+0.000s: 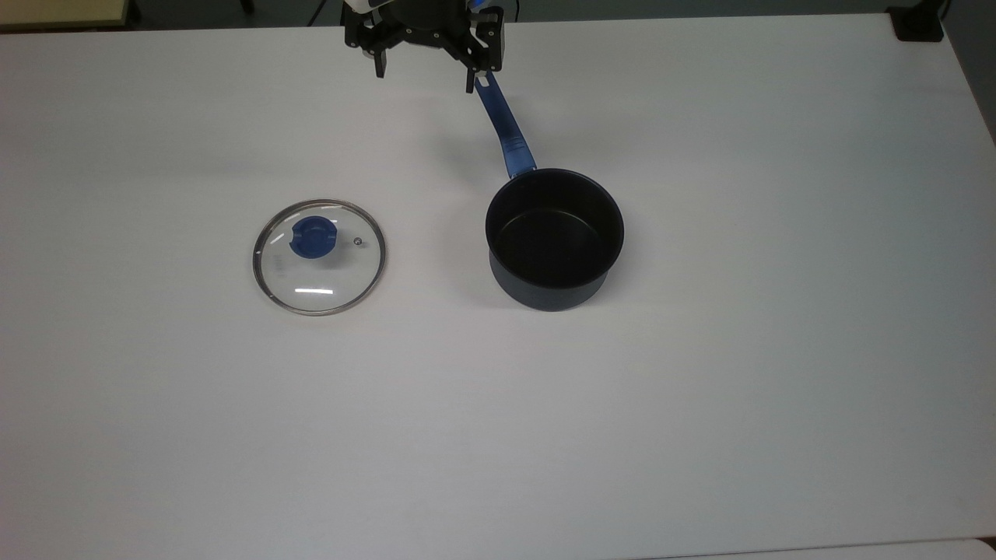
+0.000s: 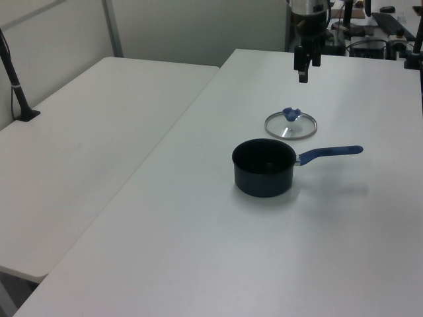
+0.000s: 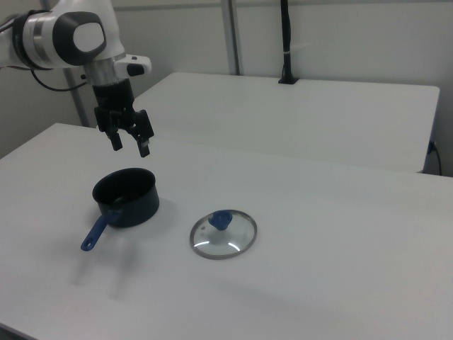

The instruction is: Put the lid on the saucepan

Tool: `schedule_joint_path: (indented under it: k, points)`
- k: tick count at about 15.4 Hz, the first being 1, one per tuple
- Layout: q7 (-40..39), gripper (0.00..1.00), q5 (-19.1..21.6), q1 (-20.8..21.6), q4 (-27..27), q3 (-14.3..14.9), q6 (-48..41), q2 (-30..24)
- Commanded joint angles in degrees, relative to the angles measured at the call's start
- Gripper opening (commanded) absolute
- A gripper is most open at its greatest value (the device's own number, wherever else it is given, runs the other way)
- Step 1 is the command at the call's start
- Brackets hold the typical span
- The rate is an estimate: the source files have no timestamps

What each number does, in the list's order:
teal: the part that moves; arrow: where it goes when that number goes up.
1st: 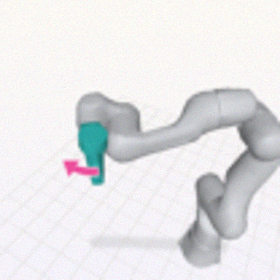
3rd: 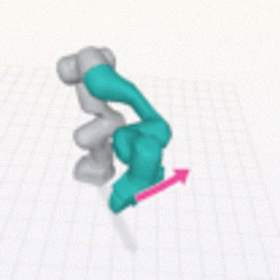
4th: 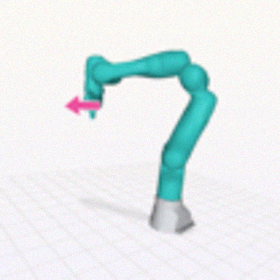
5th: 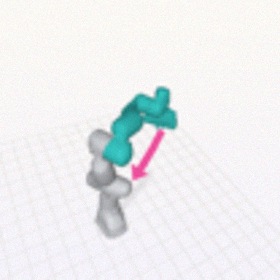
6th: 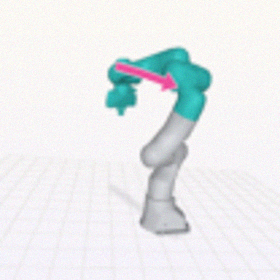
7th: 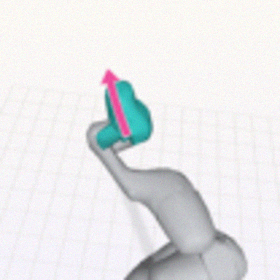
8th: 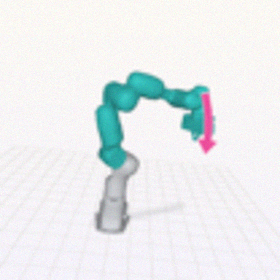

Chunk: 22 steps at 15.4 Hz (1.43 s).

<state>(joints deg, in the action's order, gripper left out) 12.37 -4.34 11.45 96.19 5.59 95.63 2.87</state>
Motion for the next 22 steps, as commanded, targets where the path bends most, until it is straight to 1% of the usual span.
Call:
schedule_joint_path:
  k: [1, 9, 13, 17, 22]
  points:
    - [-0.06, 1.00, -1.02, 0.94, 0.58, 0.74, 0.70, -0.40]
    - [-0.06, 1.00, -0.93, 0.76, 0.67, 0.74, 0.79, -0.49]
    - [-1.20, 1.00, -1.02, -0.99, 0.76, 0.74, 1.75, 0.73]
    - [-8.48, 1.00, -1.02, -4.94, 1.02, 0.74, 4.38, 3.11]
    - [-13.58, 1.00, -0.67, -10.13, 1.11, 0.74, 8.95, 7.32]
